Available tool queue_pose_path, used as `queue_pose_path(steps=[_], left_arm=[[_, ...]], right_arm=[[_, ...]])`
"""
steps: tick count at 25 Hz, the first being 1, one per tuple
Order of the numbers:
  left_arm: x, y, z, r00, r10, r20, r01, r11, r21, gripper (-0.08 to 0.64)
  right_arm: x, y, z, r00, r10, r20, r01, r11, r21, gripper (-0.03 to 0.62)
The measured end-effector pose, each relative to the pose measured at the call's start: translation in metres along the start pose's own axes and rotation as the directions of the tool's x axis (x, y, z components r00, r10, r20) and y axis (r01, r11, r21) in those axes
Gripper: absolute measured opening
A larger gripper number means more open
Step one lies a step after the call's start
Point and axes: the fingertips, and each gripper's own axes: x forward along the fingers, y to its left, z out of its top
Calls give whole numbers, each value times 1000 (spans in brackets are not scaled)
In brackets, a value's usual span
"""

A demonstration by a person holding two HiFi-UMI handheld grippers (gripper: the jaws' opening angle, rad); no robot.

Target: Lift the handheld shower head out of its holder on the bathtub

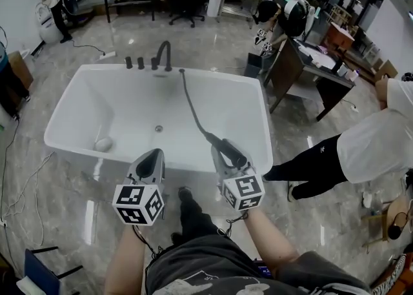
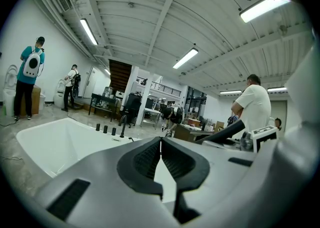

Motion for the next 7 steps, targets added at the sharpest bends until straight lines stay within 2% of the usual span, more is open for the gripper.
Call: queue_pose_path(steps=[7], left_arm=[[1, 2, -2, 1000, 5, 6, -5, 1000, -6, 17]], right_arm=[[1, 2, -4, 1000, 1, -2, -1, 1000, -1, 140]])
